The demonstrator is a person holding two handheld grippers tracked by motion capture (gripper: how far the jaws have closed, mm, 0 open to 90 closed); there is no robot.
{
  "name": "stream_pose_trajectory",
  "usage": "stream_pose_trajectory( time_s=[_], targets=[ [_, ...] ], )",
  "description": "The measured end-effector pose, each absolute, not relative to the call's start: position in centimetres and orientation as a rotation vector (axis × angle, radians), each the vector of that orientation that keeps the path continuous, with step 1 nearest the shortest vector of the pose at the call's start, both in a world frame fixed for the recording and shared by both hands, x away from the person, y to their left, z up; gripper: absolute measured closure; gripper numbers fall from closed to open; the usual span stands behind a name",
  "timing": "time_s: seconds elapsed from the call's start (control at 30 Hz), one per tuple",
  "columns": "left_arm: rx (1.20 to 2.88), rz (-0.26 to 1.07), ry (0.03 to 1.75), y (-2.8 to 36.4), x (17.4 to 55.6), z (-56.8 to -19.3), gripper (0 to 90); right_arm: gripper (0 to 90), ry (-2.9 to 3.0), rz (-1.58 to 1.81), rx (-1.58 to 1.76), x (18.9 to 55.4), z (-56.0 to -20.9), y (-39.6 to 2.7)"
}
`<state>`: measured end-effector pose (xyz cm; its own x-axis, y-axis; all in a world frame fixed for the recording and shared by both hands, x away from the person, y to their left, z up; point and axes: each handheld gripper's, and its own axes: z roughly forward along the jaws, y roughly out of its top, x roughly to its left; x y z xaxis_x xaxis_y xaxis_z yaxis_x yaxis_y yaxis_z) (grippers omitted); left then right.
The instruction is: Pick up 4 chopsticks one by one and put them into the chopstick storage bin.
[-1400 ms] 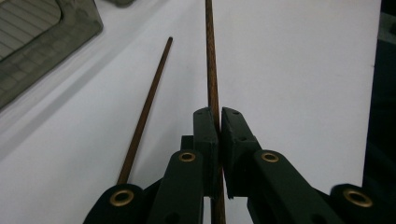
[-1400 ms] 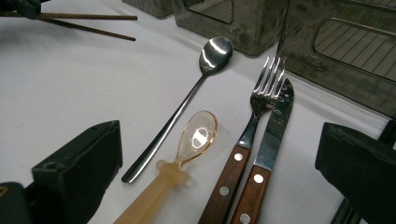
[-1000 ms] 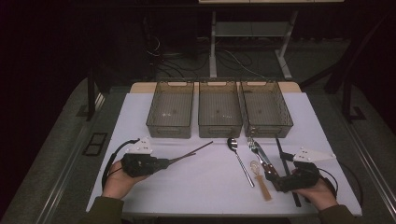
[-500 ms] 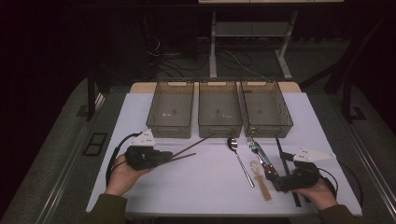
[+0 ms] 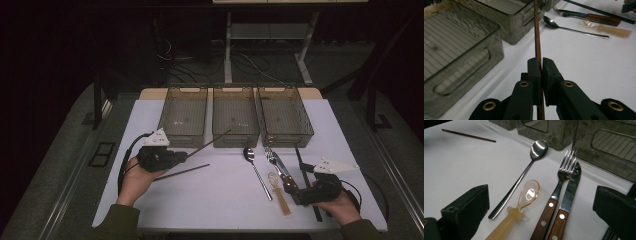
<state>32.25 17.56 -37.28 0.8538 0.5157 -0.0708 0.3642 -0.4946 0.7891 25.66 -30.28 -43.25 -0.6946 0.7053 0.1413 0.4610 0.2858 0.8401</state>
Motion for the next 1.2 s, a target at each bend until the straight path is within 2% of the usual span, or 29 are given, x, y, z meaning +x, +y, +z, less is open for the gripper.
stream_pose_trajectory(
  time_s=[0.57,1.2],
  targets=[
    [2.108,0.278,0.703,17.2,35.2,-36.6,85.1,0.8,2.3,1.37,1.073,25.6,-43.2,-30.3],
    [2.069,0.346,0.795,17.0,40.1,-34.9,85.1,0.8,2.29,1.382,1.083,25.6,-43.2,-30.4]
  ],
)
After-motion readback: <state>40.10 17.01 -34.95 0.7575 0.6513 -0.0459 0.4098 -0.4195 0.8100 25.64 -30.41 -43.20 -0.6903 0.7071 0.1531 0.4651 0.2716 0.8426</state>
